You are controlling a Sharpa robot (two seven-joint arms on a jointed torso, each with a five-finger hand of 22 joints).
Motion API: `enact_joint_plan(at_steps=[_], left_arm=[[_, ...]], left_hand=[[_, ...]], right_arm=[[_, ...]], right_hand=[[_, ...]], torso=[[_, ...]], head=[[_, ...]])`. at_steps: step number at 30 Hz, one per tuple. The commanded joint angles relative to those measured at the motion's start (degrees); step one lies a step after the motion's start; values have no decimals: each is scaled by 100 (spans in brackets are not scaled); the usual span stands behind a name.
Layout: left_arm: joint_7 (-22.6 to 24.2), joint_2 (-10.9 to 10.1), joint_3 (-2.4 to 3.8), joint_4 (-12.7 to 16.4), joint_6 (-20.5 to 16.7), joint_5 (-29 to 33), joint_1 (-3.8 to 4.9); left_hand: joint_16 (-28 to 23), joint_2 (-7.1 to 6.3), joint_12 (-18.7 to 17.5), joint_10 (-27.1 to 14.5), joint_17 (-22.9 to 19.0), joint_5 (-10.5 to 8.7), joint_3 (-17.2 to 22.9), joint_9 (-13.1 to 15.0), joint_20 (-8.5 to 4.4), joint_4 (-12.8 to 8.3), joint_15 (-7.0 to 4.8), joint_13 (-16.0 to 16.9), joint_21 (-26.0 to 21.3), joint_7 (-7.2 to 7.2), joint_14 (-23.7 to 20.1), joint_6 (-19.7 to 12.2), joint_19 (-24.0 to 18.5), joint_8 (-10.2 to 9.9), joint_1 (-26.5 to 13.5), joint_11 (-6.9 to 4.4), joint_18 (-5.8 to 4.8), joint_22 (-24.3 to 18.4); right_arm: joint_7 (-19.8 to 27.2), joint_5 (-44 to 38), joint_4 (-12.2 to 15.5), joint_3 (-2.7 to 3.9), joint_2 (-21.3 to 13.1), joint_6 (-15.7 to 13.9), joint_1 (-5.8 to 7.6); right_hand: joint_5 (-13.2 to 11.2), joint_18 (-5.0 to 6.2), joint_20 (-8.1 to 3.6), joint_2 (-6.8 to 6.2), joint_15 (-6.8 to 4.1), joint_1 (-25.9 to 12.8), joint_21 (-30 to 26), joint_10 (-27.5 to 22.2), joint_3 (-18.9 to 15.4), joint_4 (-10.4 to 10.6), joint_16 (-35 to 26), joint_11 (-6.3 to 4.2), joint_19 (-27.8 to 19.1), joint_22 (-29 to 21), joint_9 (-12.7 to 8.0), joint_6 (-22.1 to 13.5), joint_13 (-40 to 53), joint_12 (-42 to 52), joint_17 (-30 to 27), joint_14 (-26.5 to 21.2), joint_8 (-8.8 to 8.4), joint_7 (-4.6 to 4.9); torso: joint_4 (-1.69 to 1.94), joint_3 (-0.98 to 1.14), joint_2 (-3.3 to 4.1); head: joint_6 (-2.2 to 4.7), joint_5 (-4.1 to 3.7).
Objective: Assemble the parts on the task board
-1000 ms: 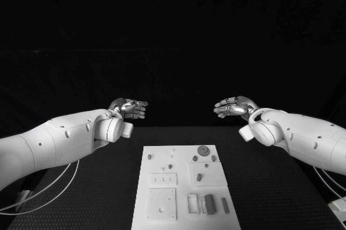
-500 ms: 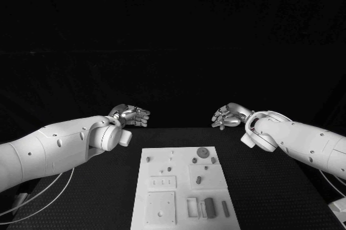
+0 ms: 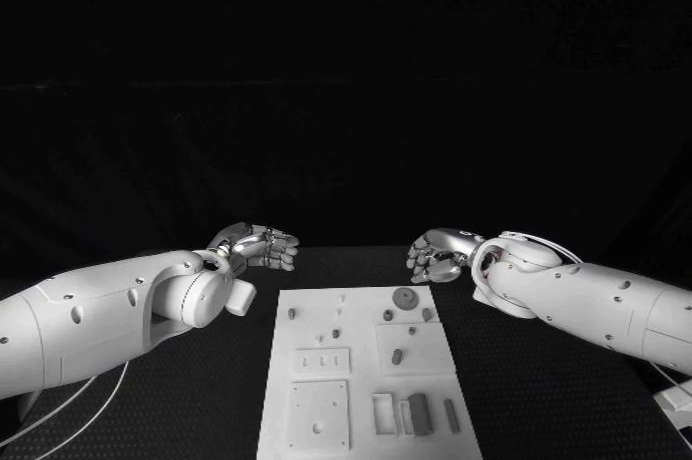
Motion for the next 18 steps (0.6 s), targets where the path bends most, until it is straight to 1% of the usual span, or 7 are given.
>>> enact_joint_plan(at_steps=[1,3,7,9,10,14,18], left_arm=[[105,-37,10,137,21,-34,11],[101,-72,13,218,13,-34,14],[90,-96,14,296,30,-34,14],[86,-97,14,318,27,-34,15],[83,-98,14,329,30,-34,15],[79,-106,15,359,38,-34,16],[74,-115,15,385,35,-34,17]], left_hand=[[-24,-46,-27,-24,12,13,-1,-10,-15,-48,0,7,22,23,32,7,29,-38,-12,33,51,11],[-26,-48,-30,-24,16,13,-1,-11,-15,-49,0,8,23,24,32,7,29,-41,-14,33,50,14],[-33,-58,-38,-25,24,12,-5,-15,-15,-48,0,10,24,26,33,7,28,-47,-25,36,48,20],[-38,-61,-43,-25,29,13,-7,-17,-14,-45,1,11,24,28,33,6,26,-52,-34,37,46,23],[-40,-63,-46,-26,31,13,-8,-19,-14,-44,1,12,24,29,33,5,25,-54,-37,38,46,24],[-46,-65,-52,-28,37,13,-8,-22,-15,-42,1,13,24,31,33,3,24,-60,-44,39,45,29],[-49,-66,-56,-29,41,13,-8,-23,-16,-42,1,14,24,32,33,3,23,-64,-47,40,45,31]], right_arm=[[-290,-1194,44,-38,35,-19,-50],[-343,-1350,109,-105,38,-63,-86],[-415,-1536,183,-112,63,-175,-147],[-434,-1551,201,-112,75,-198,-170],[-447,-1565,205,-112,83,-193,-174],[-466,-1574,208,-112,109,-149,-186],[-497,-1624,219,-113,122,-108,-209]], right_hand=[[18,42,-26,-105,-51,-54,74,191,-71,11,80,-58,67,145,-14,32,77,73,79,46,-47,4],[15,42,-84,-182,-146,-93,210,446,-94,15,261,-161,186,153,-16,29,258,222,227,149,-84,1],[2,42,-231,-347,-306,-141,613,954,-196,27,913,-326,451,170,-8,16,899,763,729,361,-148,-107],[59,42,-424,-413,-336,-116,1243,1188,-369,29,2062,-518,779,188,17,67,2086,1929,1583,471,-168,-298],[-5,28,-487,-312,-381,-124,1692,408,-374,86,2822,-470,604,53,27,102,3536,3202,2235,78,-216,-250],[-16,42,-521,-355,-428,-192,2333,-506,-232,61,3305,-378,403,172,47,137,5253,4768,2529,-29,-287,-194],[21,42,-598,-396,-375,-295,2940,-647,-93,60,3818,-389,274,162,90,169,5913,5421,2917,153,-339,-164]], torso=[[69,-15,167],[85,-22,206],[102,-30,289],[112,-33,326],[114,-35,340],[123,-41,386],[133,-45,435]], head=[[0,-27],[-1,-29],[22,-34],[23,-41],[24,-42],[24,-57],[1,-85]])
